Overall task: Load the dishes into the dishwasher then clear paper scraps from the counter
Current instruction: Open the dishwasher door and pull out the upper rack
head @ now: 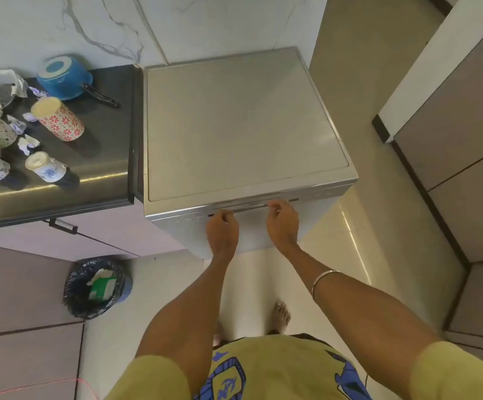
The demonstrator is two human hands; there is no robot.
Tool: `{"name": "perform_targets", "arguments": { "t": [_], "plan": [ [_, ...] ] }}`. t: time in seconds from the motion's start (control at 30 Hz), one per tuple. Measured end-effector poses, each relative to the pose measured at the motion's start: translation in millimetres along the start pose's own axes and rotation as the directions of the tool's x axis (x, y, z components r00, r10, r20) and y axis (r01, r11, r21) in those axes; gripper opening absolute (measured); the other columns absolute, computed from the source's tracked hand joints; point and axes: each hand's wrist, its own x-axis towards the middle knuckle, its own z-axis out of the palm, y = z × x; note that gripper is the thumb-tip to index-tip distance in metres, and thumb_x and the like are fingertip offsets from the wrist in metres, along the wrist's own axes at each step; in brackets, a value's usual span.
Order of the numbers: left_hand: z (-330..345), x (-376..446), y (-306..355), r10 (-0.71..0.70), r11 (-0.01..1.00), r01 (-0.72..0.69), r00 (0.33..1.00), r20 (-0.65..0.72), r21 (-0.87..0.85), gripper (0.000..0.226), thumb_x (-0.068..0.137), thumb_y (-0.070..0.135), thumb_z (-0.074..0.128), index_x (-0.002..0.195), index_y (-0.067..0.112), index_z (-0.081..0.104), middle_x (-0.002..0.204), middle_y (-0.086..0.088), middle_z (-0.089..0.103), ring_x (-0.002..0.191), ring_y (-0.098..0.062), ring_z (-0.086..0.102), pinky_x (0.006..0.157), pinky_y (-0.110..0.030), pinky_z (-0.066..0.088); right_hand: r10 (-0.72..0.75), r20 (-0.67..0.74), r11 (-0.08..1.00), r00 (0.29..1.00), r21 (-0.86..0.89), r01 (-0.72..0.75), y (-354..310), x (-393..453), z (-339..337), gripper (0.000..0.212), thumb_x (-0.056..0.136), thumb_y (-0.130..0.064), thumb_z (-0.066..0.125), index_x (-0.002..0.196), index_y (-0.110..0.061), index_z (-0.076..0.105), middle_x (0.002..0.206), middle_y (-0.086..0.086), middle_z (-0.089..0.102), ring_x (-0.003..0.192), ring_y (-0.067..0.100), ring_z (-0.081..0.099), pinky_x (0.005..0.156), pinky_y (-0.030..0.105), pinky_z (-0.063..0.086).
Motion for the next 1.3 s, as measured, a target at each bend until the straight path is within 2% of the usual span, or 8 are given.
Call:
{"name": "perform_targets", "arguments": {
  "t": [0.1, 0.2, 0.3, 0.47, 0.77, 1.0, 1.17, 1.3],
  "plan": [
    [10.3, 4.3, 5.5, -0.331, 0.883, 0.406, 0.895, 0.3, -0.235, 0.014, 0.093, 0.015, 0.053, 0.094, 0.009, 0.066, 0.092, -0.01, 0.071, 0.078, -0.024, 0.066, 0.068, -0.032, 0.053, 0.288, 0.164, 0.933, 0.944, 0.174, -0.315, 12.5, 7.9, 3.7, 0.028, 0.091, -0.006, 0.051, 0.113, -0.016, 0.064, 0.107, 0.009, 0.069, 0.091, 0.026, 0.067, 0.071, 0.039, 0.059],
    [24.3, 10.7, 18.1, -0.419, 0.64, 0.661, 0.727, 0.544, -0.391, 0.018, 0.099, 0.014, 0.047, 0.105, 0.006, 0.062, 0.107, -0.011, 0.069, 0.088, -0.026, 0.068, 0.082, -0.039, 0.057, 0.432, 0.389, 0.739, 0.813, 0.364, -0.567, 12.6, 21.2, 5.8, 0.025, 0.098, -0.012, 0.055, 0.122, -0.012, 0.06, 0.112, 0.008, 0.066, 0.1, 0.024, 0.067, 0.07, 0.036, 0.061],
    [41.9, 17.1, 31.1, -0.451, 0.434, 0.709, 0.705, 0.548, -0.556, 0.019, 0.1, 0.011, 0.045, 0.102, 0.003, 0.063, 0.1, -0.012, 0.067, 0.089, -0.028, 0.065, 0.097, -0.045, 0.052, 0.478, 0.494, 0.568, 0.726, 0.457, -0.685, 4.8, 37.7, 5.1, 0.023, 0.098, -0.017, 0.059, 0.119, -0.008, 0.062, 0.108, 0.009, 0.067, 0.097, 0.021, 0.066, 0.069, 0.032, 0.059],
    [60.6, 20.3, 29.0, -0.458, 0.151, 0.687, 0.686, 0.566, -0.711, 0.015, 0.1, 0.005, 0.048, 0.095, 0.007, 0.062, 0.098, -0.013, 0.063, 0.093, -0.027, 0.062, 0.107, -0.043, 0.044, 0.497, 0.566, 0.459, 0.658, 0.472, -0.753, 7.7, 58.4, 15.4, 0.021, 0.097, -0.007, 0.055, 0.117, -0.004, 0.061, 0.099, 0.011, 0.067, 0.097, 0.023, 0.062, 0.081, 0.035, 0.052],
    [78.6, 12.5, 17.3, -0.427, 0.11, 0.629, 0.729, 0.534, -0.77, 0.021, 0.098, 0.025, 0.057, 0.116, 0.017, 0.064, 0.114, -0.012, 0.068, 0.113, -0.029, 0.061, 0.083, -0.039, 0.053, 0.371, 0.672, 0.236, 0.641, 0.6, -0.765, 29.1, 50.8, 18.5, 0.023, 0.097, -0.023, 0.061, 0.118, -0.014, 0.062, 0.102, 0.006, 0.067, 0.098, 0.02, 0.061, 0.099, 0.041, 0.047],
    [80.0, 17.4, 21.3, -0.461, 0.116, 0.634, 0.716, 0.524, -0.765, 0.017, 0.098, 0.024, 0.056, 0.105, 0.01, 0.062, 0.11, -0.013, 0.064, 0.109, -0.025, 0.06, 0.096, -0.04, 0.05, 0.409, 0.655, 0.221, 0.636, 0.605, -0.765, 22.3, 51.0, 16.2, 0.016, 0.097, -0.015, 0.06, 0.111, -0.008, 0.062, 0.105, 0.01, 0.065, 0.103, 0.024, 0.059, 0.106, 0.042, 0.044],
    [81.5, 19.5, 25.4, -0.481, 0.1, 0.644, 0.698, 0.53, -0.758, 0.014, 0.1, 0.02, 0.054, 0.094, 0.012, 0.063, 0.111, -0.014, 0.061, 0.113, -0.025, 0.055, 0.08, -0.036, 0.052, 0.437, 0.631, 0.245, 0.641, 0.602, -0.76, 19.6, 50.3, 17.8, 0.009, 0.097, -0.005, 0.054, 0.095, -0.008, 0.062, 0.093, 0.01, 0.061, 0.087, 0.02, 0.057, 0.09, 0.035, 0.047],
    [83.3, 22.9, 21.1, -0.481, 0.095, 0.652, 0.692, 0.538, -0.753, 0.011, 0.098, 0.016, 0.057, 0.092, 0.01, 0.064, 0.12, -0.016, 0.059, 0.118, -0.026, 0.054, 0.076, -0.036, 0.053, 0.441, 0.598, 0.303, 0.67, 0.603, -0.738, 19.1, 48.7, 20.0, 0.012, 0.098, -0.015, 0.056, 0.091, -0.006, 0.061, 0.083, 0.01, 0.056, 0.08, 0.02, 0.053, 0.094, 0.036, 0.047]
  ]
}}
